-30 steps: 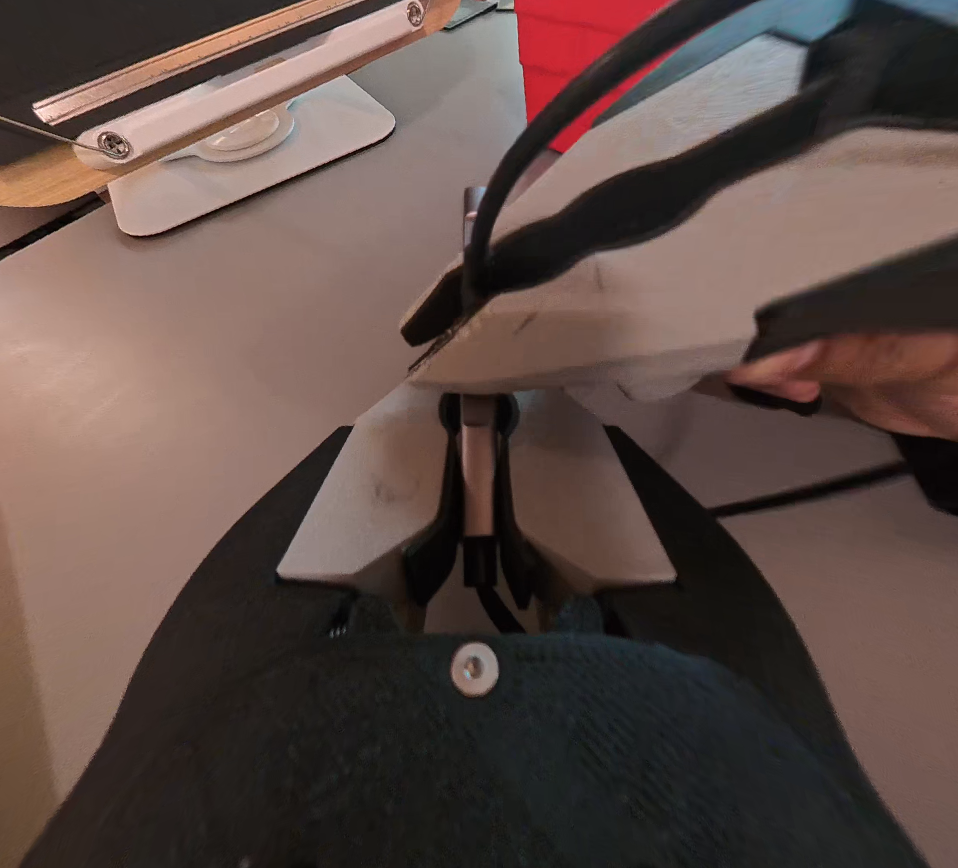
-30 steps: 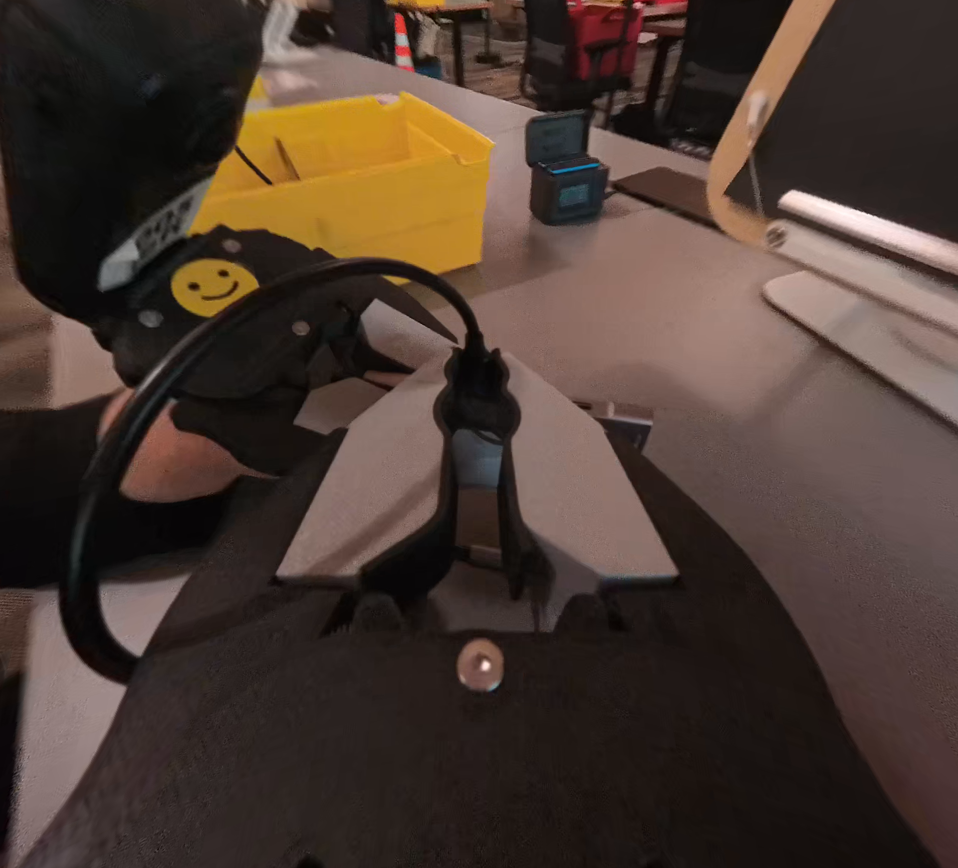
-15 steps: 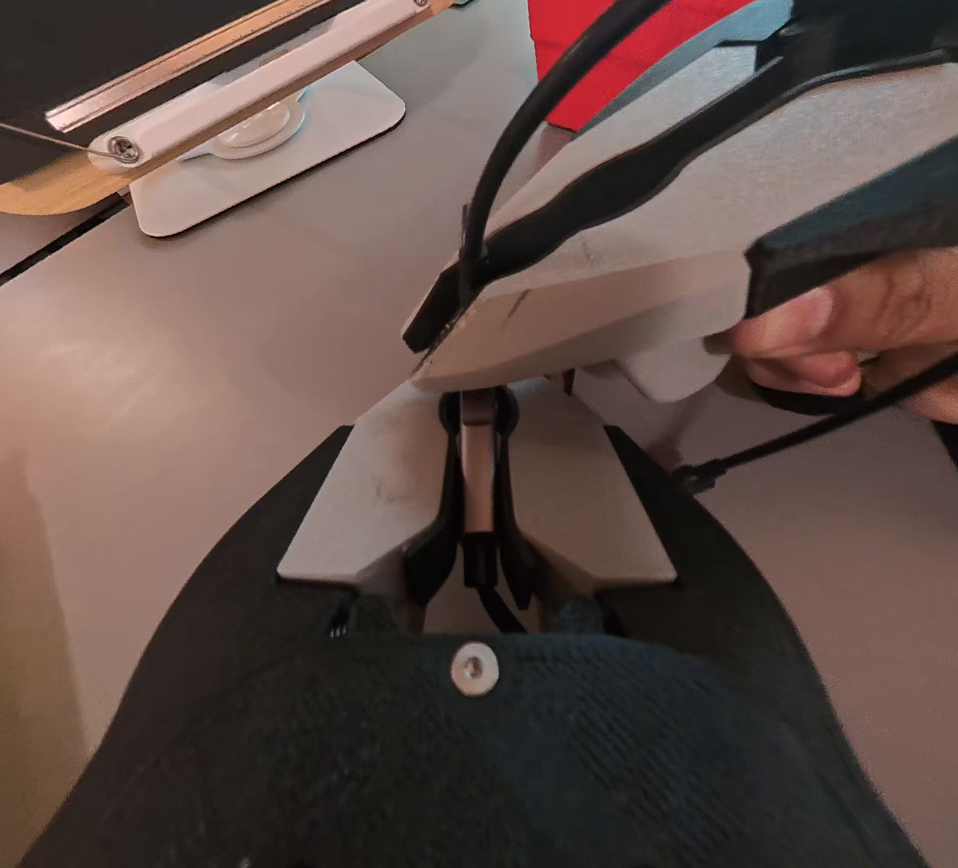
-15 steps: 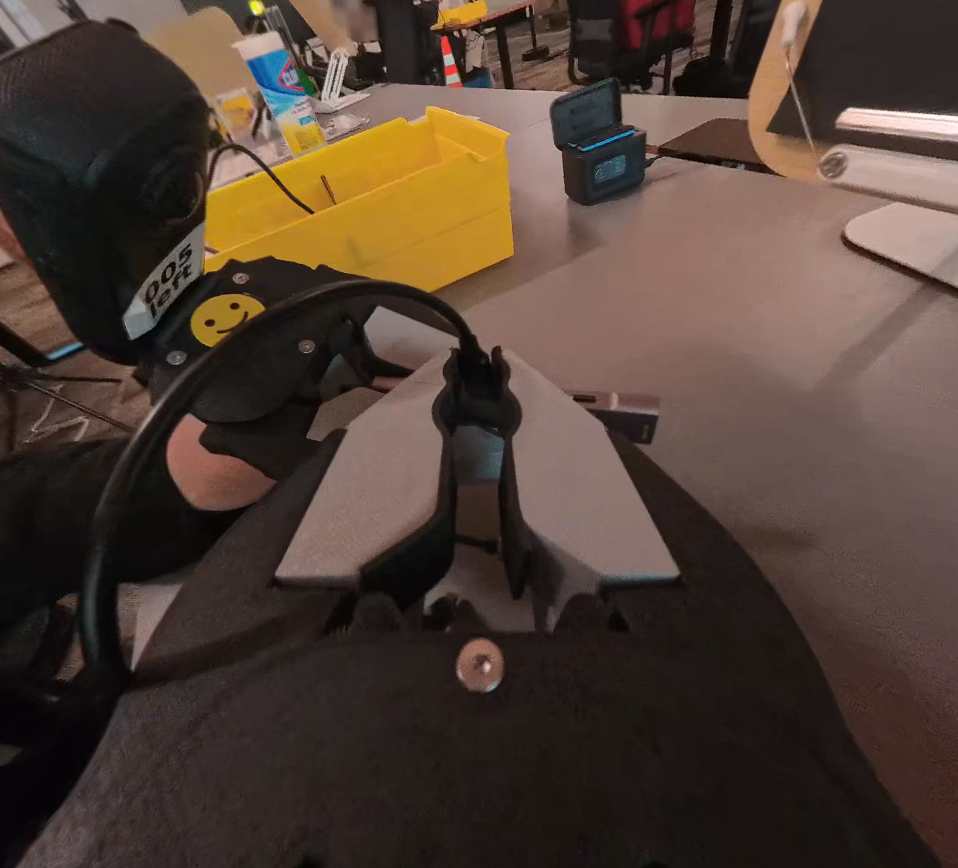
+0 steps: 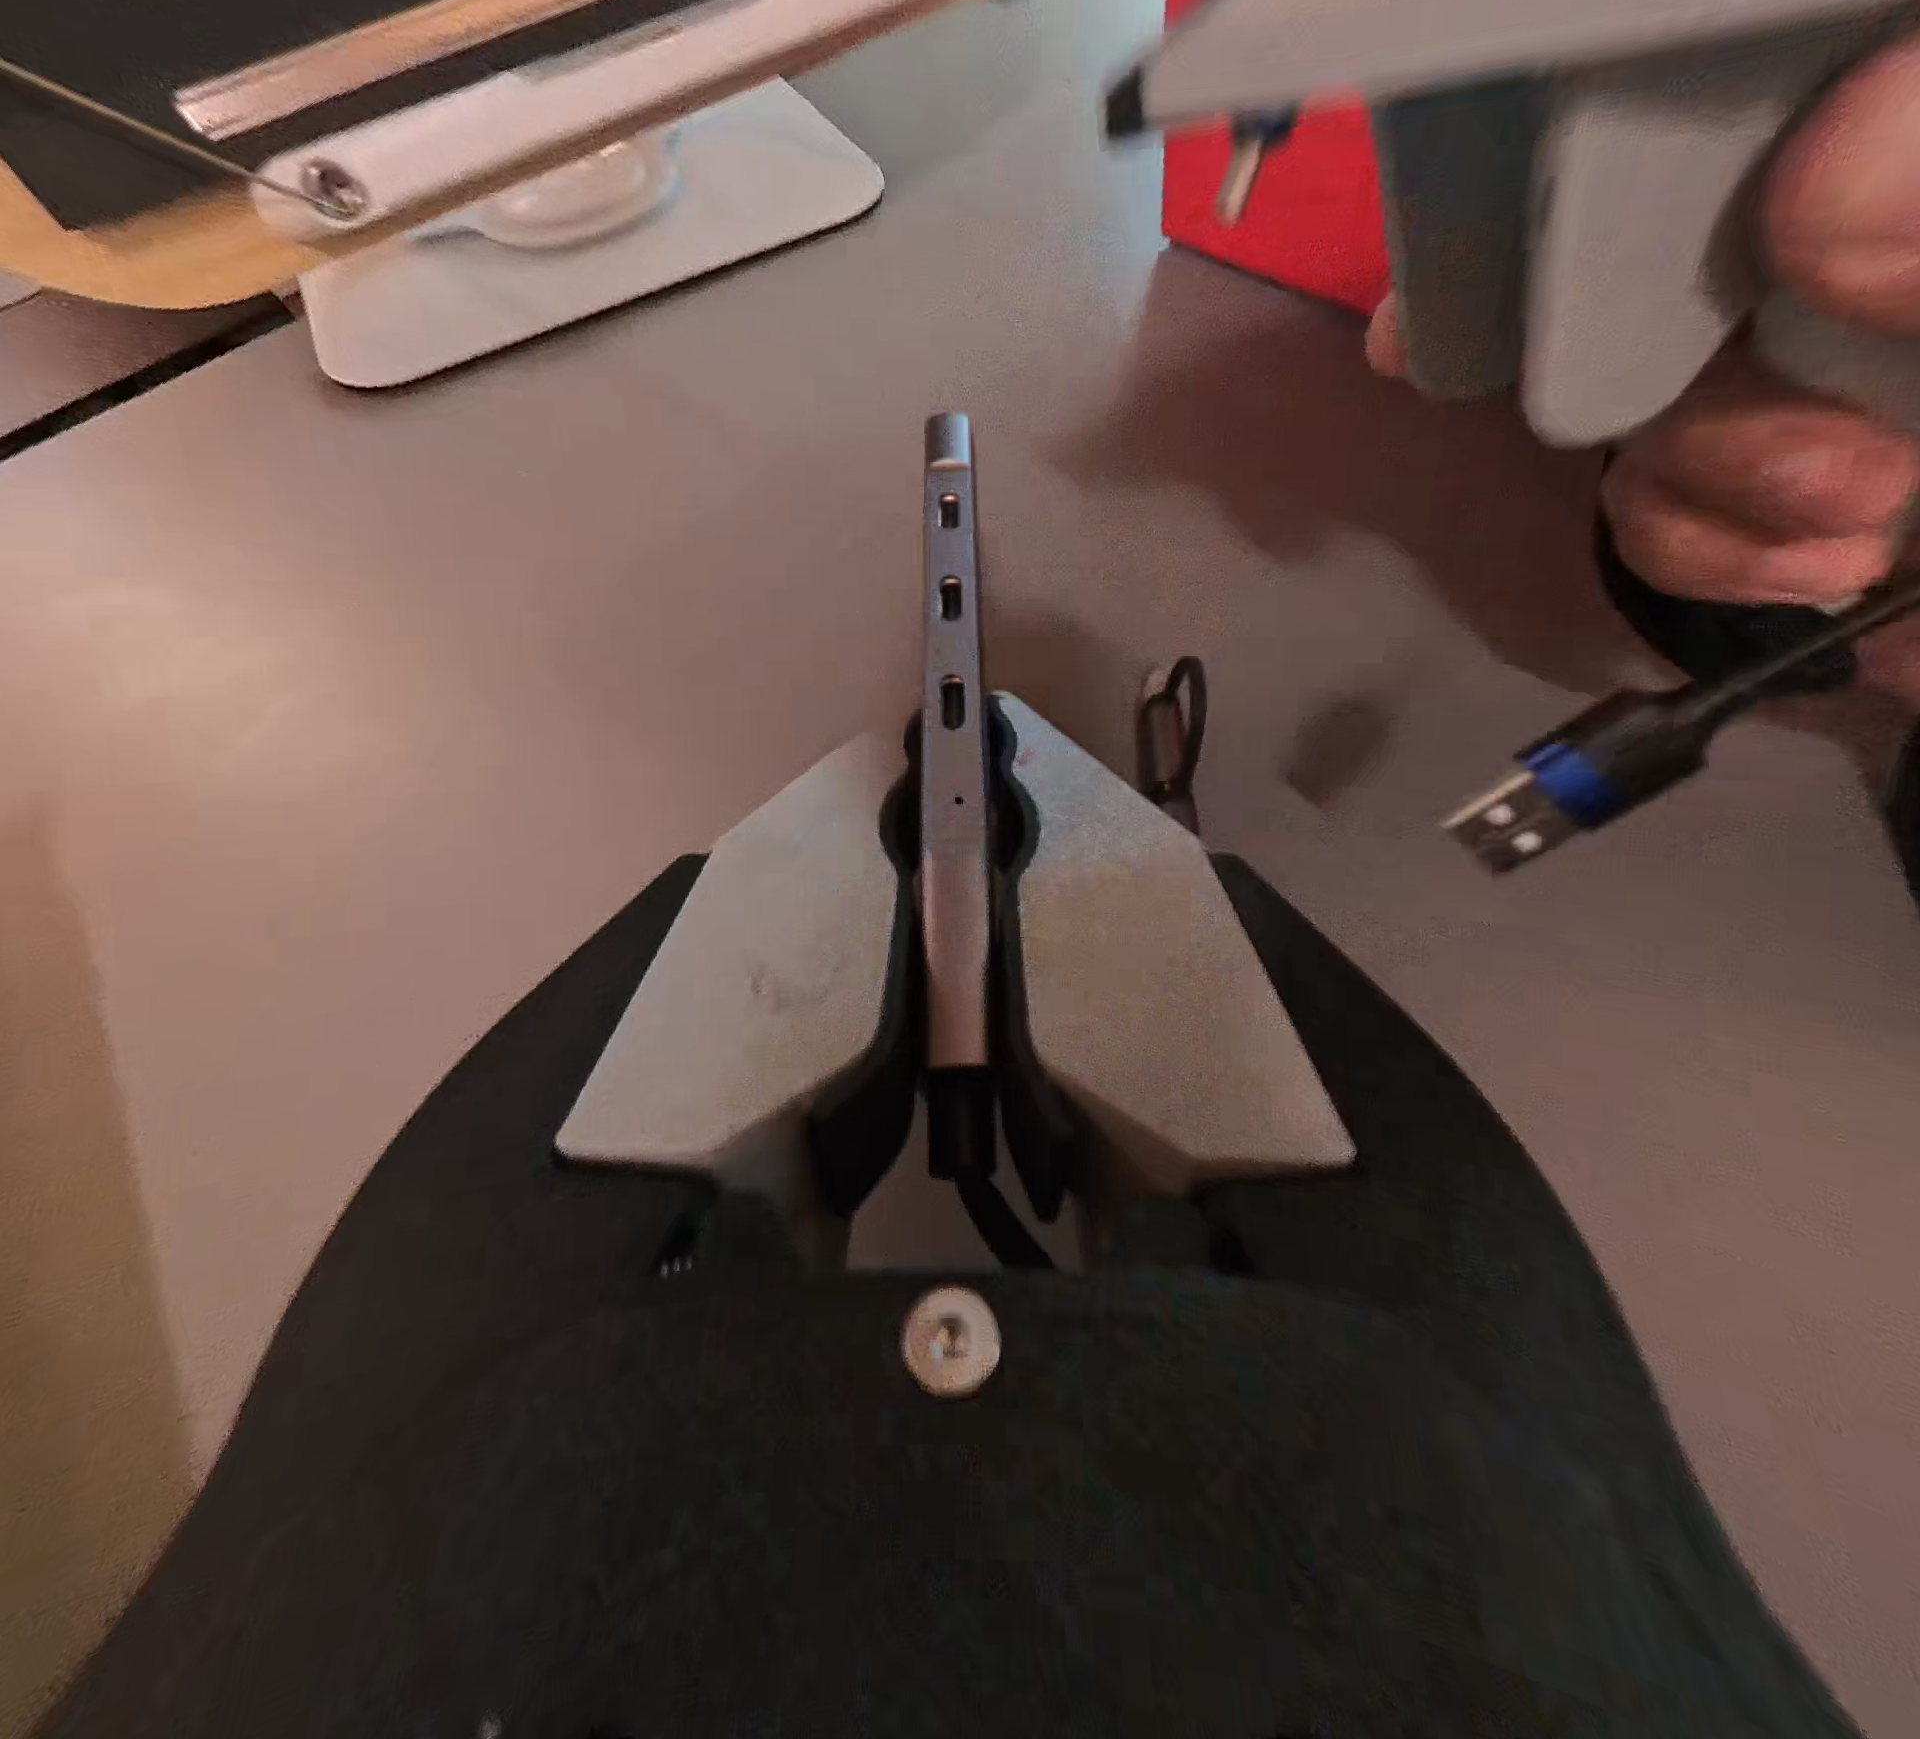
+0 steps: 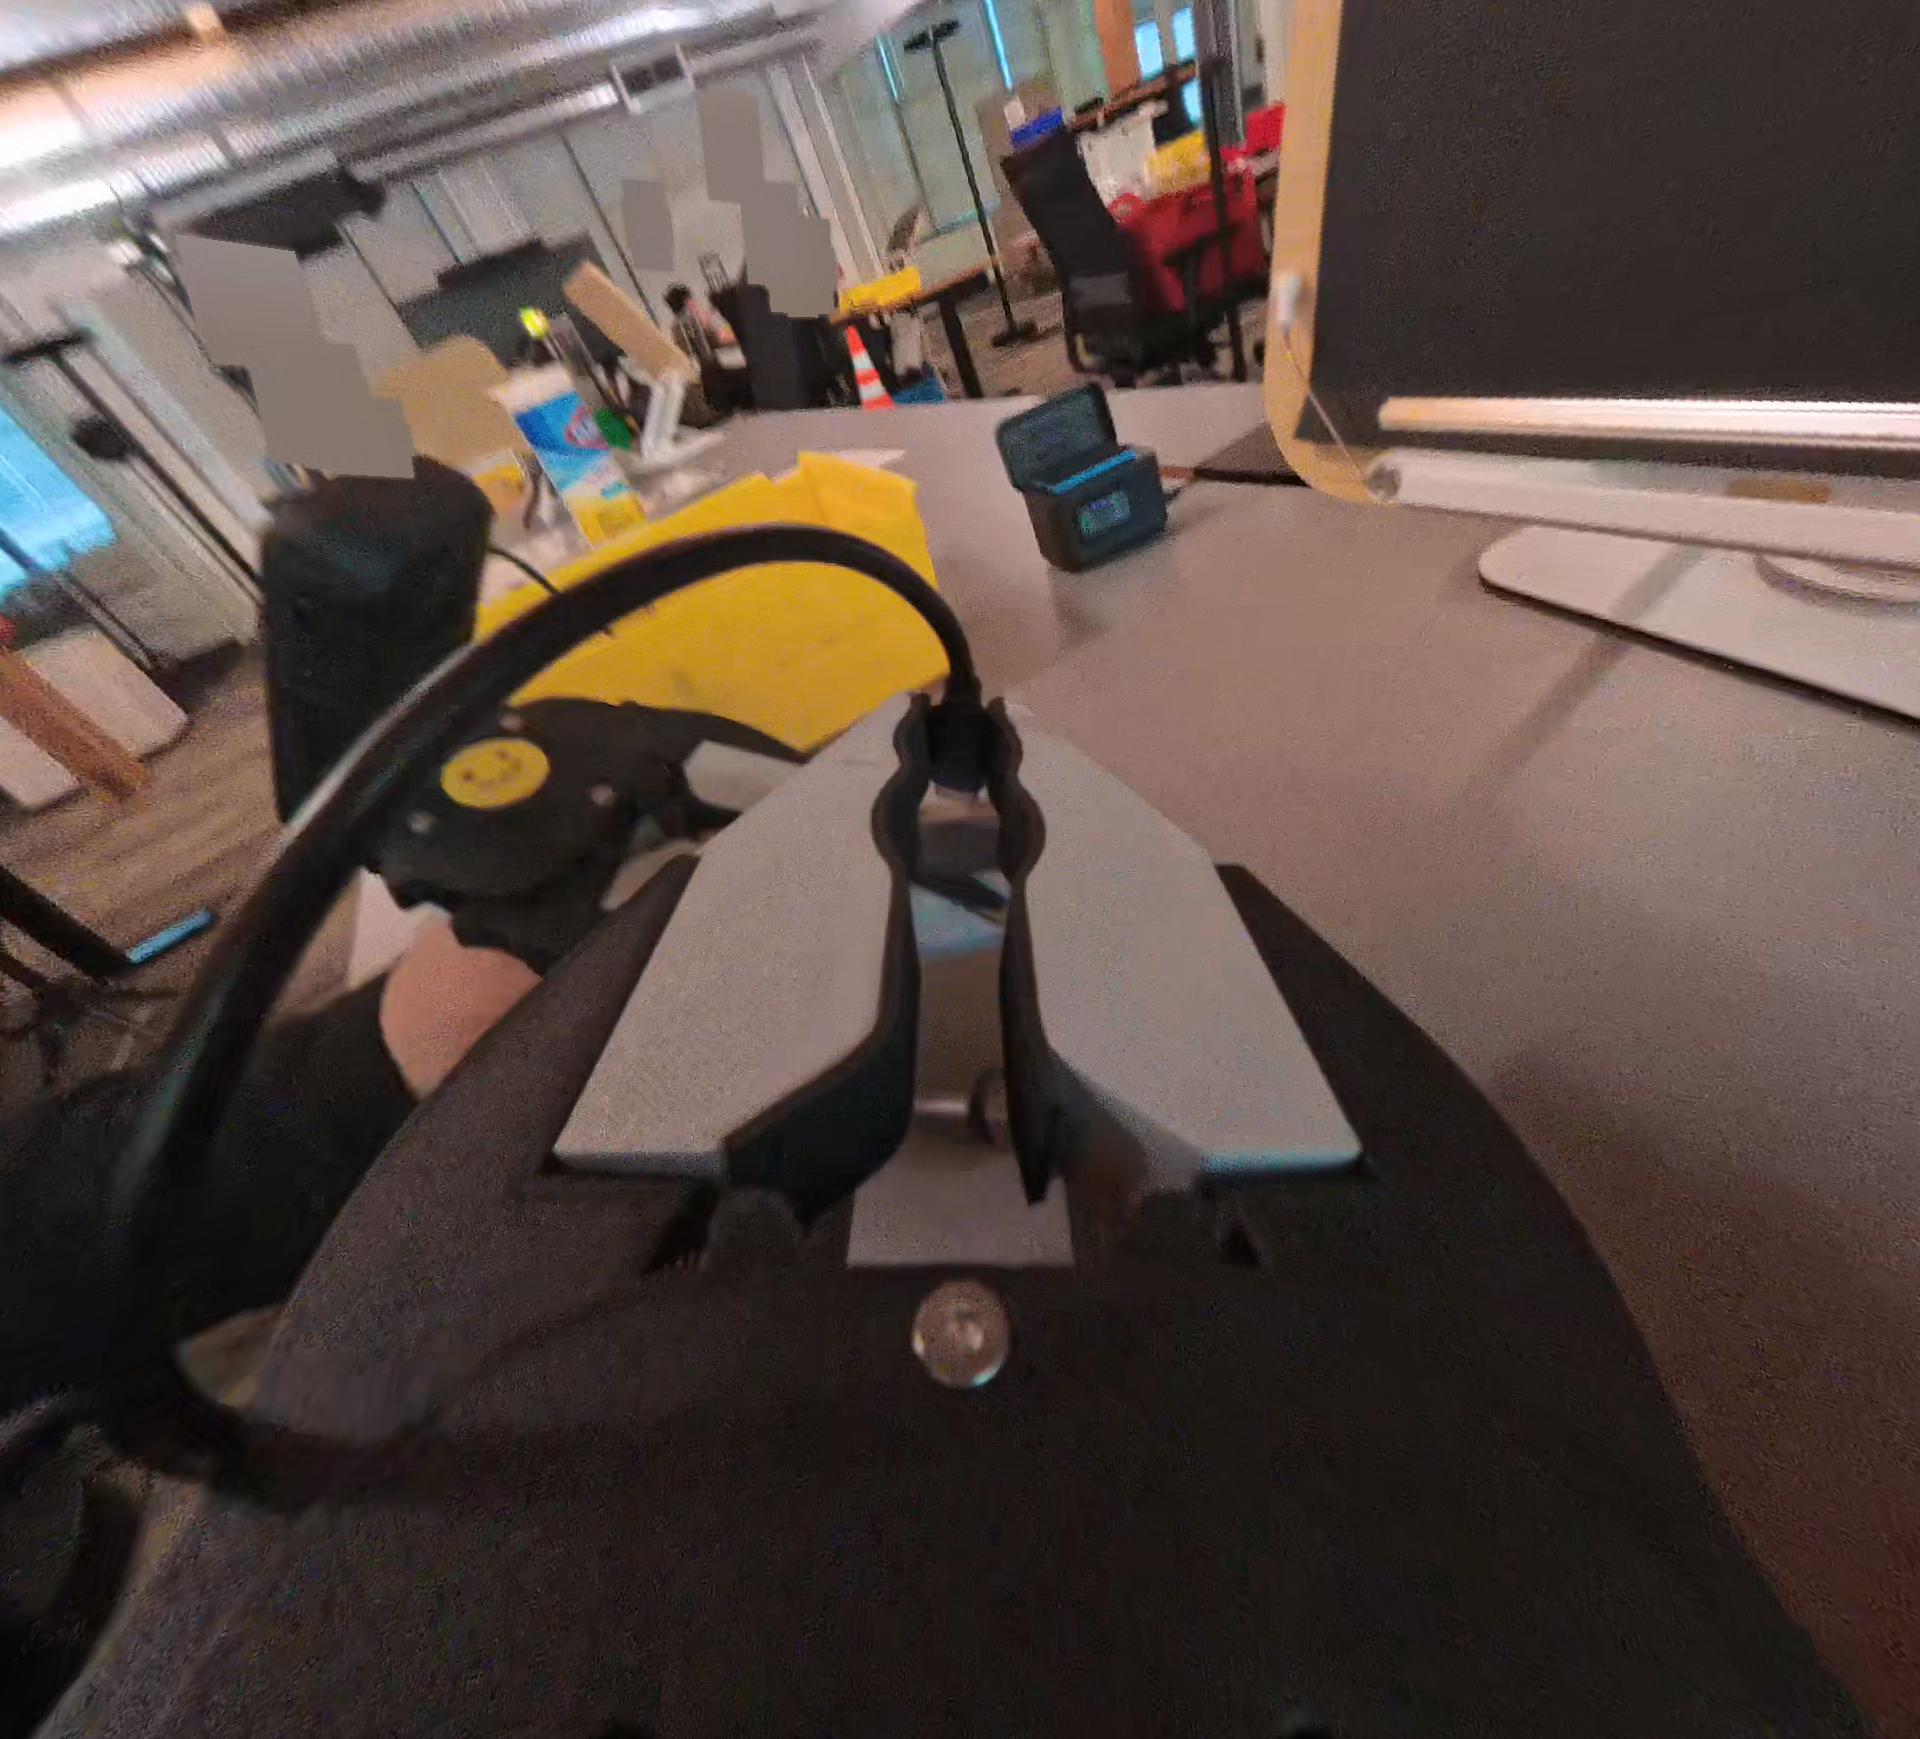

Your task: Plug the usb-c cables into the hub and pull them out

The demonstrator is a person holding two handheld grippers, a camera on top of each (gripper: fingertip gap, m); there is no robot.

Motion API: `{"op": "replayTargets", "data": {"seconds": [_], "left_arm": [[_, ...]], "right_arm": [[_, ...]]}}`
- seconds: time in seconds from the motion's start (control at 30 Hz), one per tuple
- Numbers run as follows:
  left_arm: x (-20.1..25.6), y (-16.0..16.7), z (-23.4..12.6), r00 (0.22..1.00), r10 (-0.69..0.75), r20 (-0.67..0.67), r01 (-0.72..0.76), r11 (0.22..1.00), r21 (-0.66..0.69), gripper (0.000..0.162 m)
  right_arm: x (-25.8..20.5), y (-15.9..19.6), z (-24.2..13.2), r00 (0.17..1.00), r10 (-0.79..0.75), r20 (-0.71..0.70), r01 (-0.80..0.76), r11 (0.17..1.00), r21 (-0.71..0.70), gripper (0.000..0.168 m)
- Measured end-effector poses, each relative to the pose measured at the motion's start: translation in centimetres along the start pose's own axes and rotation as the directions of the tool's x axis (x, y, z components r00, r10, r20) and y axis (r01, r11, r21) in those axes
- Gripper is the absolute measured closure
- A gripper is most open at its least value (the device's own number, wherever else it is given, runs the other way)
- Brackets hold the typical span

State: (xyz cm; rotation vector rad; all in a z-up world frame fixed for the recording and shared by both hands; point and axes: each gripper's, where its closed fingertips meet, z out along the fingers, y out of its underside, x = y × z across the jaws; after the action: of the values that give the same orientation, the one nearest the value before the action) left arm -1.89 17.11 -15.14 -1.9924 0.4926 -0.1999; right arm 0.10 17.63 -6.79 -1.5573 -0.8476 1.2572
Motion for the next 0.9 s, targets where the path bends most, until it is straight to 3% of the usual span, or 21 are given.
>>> {"op": "replayTargets", "data": {"seconds": [0.13, 0.4, 0.6, 0.73, 0.9], "left_arm": [[0.8, -0.3, 0.6, 0.999, 0.049, -0.002, -0.049, 0.999, 0.001, 0.155], [0.1, -1.8, -0.4, 0.999, 0.030, 0.011, -0.031, 0.995, 0.100, 0.155], [0.3, -2.2, -0.6, 0.993, 0.106, 0.054, -0.111, 0.987, 0.113, 0.155], [-0.2, -2.3, -0.9, 0.994, 0.090, 0.061, -0.097, 0.988, 0.124, 0.155], [-0.7, -2.5, -1.4, 0.994, 0.077, 0.071, -0.087, 0.986, 0.144, 0.153]], "right_arm": [[-1.4, 1.3, 0.7, 0.969, -0.243, -0.051, 0.238, 0.966, -0.099, 0.161], [-1.2, 2.8, 1.4, 0.936, -0.346, -0.070, 0.328, 0.926, -0.184, 0.161], [-1.3, 2.6, 1.6, 0.904, -0.412, -0.116, 0.387, 0.903, -0.186, 0.161], [-3.5, -1.3, 0.0, 0.901, -0.415, -0.126, 0.402, 0.908, -0.116, 0.161], [-6.5, -7.8, -5.5, 0.894, -0.440, -0.084, 0.432, 0.897, -0.097, 0.161]]}}
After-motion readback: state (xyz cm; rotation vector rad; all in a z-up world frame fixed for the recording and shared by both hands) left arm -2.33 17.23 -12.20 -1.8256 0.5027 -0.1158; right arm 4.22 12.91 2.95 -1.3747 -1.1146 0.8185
